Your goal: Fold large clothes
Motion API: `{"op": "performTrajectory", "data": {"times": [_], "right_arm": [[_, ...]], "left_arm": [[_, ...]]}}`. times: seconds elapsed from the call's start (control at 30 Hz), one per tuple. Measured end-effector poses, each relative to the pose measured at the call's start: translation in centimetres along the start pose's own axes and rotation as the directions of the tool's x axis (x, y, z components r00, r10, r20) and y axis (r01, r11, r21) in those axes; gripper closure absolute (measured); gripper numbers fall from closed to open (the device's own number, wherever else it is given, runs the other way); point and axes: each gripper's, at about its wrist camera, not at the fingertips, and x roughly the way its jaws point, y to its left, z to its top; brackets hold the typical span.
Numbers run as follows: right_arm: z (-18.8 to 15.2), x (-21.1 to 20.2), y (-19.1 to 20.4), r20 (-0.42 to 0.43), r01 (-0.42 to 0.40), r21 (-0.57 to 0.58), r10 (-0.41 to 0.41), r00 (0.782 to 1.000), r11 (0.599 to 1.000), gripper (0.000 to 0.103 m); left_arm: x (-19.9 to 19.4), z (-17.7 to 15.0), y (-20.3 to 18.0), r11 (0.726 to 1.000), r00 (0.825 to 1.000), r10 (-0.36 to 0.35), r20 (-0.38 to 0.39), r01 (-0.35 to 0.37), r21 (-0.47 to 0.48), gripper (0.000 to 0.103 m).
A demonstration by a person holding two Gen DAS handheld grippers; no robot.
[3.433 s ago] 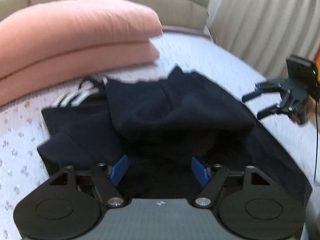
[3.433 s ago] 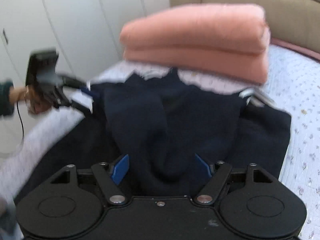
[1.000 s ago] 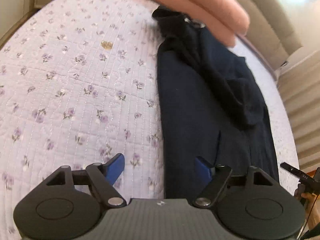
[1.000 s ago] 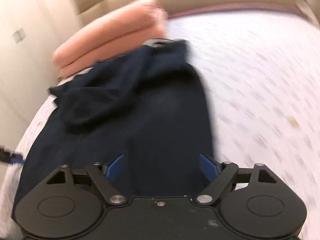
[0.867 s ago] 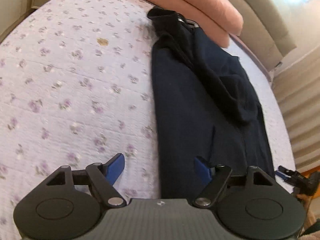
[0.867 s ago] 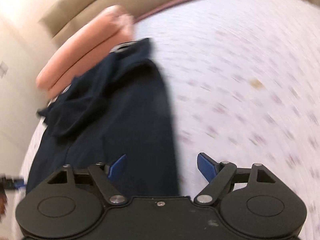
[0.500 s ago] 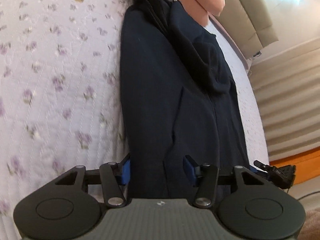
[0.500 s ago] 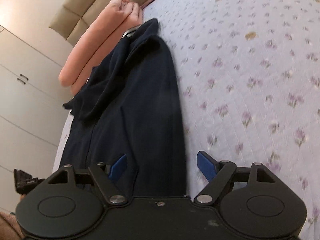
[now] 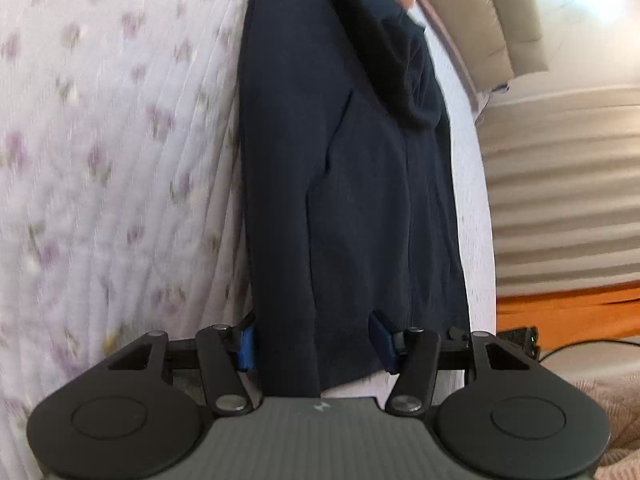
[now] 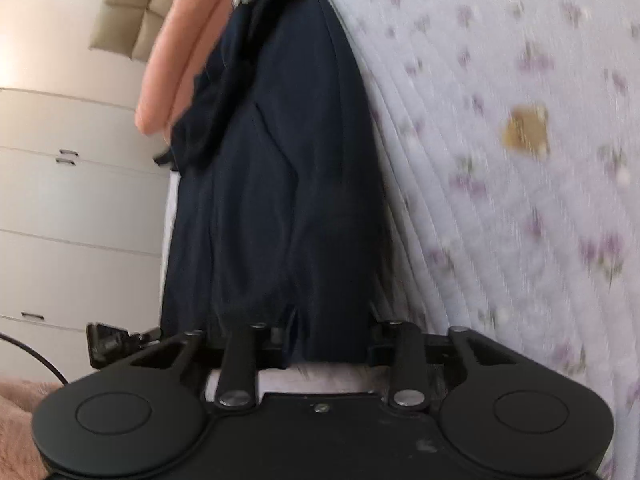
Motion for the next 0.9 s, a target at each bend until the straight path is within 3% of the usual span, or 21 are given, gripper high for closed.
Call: {"op": "performTrajectory", "data": {"times": [0.03, 0.07, 0.1, 0.13, 0.17, 0.23, 0.33, 0.37, 0.43, 0.47, 0.5, 0.53, 0.57, 0.63, 0.73, 0.9], "right_arm": [[-0.1, -0.1, -0.2, 0.018, -0.014, 0.020, 0.014, 1.000, 1.000, 0.067], [-0.2, -0.3, -0.4, 0.049, -0.025, 0.040, 0.023, 0.999, 0.999, 0.081], [-0.1, -0.5, -0.6, 0.092, -0.037, 0.055, 0.031, 0.995, 0.998, 0.092], [-0.1, -0.8, -0.3, 0.130, -0.053, 0.054, 0.046, 0.990, 0.997, 0.094], [-0.2, -1.2, 0.2, 0.169, -0.075, 0.030, 0.069, 0.983, 0.997, 0.094], [-0.4, -1.9, 1.3, 0.204, -0.088, -0.017, 0.090, 0.975, 0.996, 0.095], [-0.4, -1.1, 1.2, 0.138, 0.026, -0.023, -0.023, 0.990, 0.999, 0.093], [-0.3, -0.7, 1.0, 0.116, 0.048, -0.016, -0.046, 0.992, 0.999, 0.087], [-0.3, -0.3, 0.2, 0.114, 0.032, 0.032, -0.035, 0.993, 0.999, 0.085], [-0.2, -0.3, -0.2, 0.131, 0.009, 0.059, -0.017, 0.991, 0.998, 0.084], [-0.2, -0.4, -0.4, 0.150, -0.009, 0.081, -0.004, 0.989, 0.997, 0.084], [-0.4, -0.6, -0.3, 0.183, -0.008, 0.083, -0.007, 0.983, 0.996, 0.093], [-0.5, -0.9, 0.1, 0.208, -0.004, 0.070, -0.010, 0.978, 0.998, 0.095], [-0.7, -1.6, 1.6, 0.262, -0.007, 0.035, -0.003, 0.965, 0.999, 0.095], [-0.1, -2.9, 3.4, 0.337, -0.068, 0.010, 0.060, 0.940, 0.998, 0.095], [2.5, -4.5, 7.6, 0.397, -0.117, -0.067, 0.134, 0.908, 0.991, 0.095]], "left_arm": [[0.2, -0.2, -0.2, 1.000, 1.000, 0.001, -0.003, -0.001, 0.016, 0.047], [0.2, -0.3, -0.4, 0.999, 1.000, 0.011, 0.003, -0.012, 0.042, 0.047], [0.4, -0.4, -0.6, 0.998, 1.000, 0.025, 0.011, -0.025, 0.053, 0.055], [0.4, -0.3, -0.9, 0.998, 0.999, 0.033, 0.019, -0.034, 0.053, 0.070], [0.4, -0.3, -1.2, 0.997, 0.998, 0.044, 0.039, -0.046, 0.065, 0.097], [-0.4, -0.5, -2.2, 0.993, 0.993, 0.015, 0.119, -0.029, 0.115, 0.097], [-0.1, -0.2, -1.4, 0.998, 0.995, -0.007, 0.098, 0.001, 0.057, 0.096], [0.3, -0.2, -1.1, 0.999, 0.998, -0.004, 0.070, 0.000, 0.053, 0.091], [1.2, -0.2, -0.8, 0.998, 0.999, 0.034, 0.030, -0.036, 0.054, 0.072], [1.6, -0.3, -0.8, 0.998, 0.999, 0.026, 0.021, -0.027, 0.055, 0.068], [1.8, -0.3, -0.9, 0.998, 0.999, 0.019, 0.027, -0.020, 0.055, 0.074], [2.0, -0.3, -1.3, 0.997, 0.999, 0.041, 0.031, -0.043, 0.062, 0.084], [2.1, -0.3, -1.7, 0.994, 0.997, 0.072, 0.038, -0.075, 0.077, 0.097], [1.9, -0.5, -2.6, 0.992, 0.994, 0.072, 0.079, -0.079, 0.094, 0.097], [0.0, -0.4, -3.9, 0.994, 0.987, 0.011, 0.160, -0.028, 0.104, 0.097], [-2.2, 1.3, -7.1, 0.987, 0.964, -0.035, 0.265, -0.009, 0.161, 0.097]]}}
